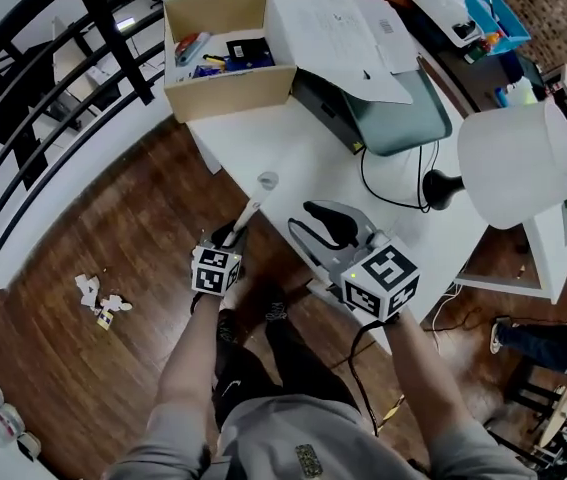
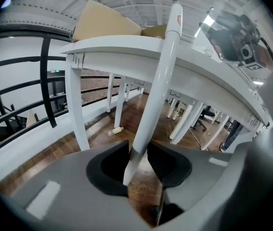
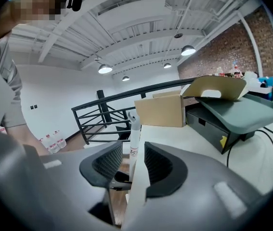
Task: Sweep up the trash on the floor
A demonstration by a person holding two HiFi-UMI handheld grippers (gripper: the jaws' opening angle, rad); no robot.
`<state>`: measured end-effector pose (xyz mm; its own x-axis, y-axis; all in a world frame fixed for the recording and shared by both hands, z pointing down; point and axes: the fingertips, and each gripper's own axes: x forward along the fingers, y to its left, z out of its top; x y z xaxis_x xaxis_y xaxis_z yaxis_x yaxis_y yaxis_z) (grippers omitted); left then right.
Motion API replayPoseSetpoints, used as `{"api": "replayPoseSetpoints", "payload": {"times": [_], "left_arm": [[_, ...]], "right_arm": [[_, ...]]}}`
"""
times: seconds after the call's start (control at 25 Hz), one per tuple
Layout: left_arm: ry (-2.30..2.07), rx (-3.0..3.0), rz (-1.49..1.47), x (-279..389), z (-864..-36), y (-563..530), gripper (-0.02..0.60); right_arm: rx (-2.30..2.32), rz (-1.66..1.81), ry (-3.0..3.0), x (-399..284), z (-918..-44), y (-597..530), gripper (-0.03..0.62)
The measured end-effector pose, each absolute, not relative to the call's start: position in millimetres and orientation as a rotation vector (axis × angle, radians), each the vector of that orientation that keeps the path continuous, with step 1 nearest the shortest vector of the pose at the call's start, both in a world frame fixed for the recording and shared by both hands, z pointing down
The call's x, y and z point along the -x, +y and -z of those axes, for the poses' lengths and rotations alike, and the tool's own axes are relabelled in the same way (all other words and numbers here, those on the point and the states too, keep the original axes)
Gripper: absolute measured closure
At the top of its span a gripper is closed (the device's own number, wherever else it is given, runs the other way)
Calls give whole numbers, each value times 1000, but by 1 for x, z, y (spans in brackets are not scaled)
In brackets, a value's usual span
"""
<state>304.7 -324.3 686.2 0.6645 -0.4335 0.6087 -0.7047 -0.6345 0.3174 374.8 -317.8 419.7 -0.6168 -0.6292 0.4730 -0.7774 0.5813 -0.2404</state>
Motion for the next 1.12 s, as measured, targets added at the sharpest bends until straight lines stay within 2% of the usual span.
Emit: {"api": "replayPoseSetpoints", "payload": {"times": [0.28,0.52,0.6,0.8,1.12], "left_arm": [[-906,-2284,-616,-309,-680,-323,447],[-996,-2256,-556,-280,-642,-311,425],[-1066,-2232,-508,-254,-619,-304,427],[-1269,-2248,-331,-169,-528,-287,530],[-1513,-2225,-181,-15,-421,-209,531]], "right_arm": [[-1088,-570,-2498,-382,-406,-300,497],[-971,-548,-2571,-347,-386,-293,537],[-864,-551,-2623,-317,-380,-287,567],[-594,-506,-2728,-226,-361,-263,589],[-365,-406,-2818,-74,-324,-200,594]]}}
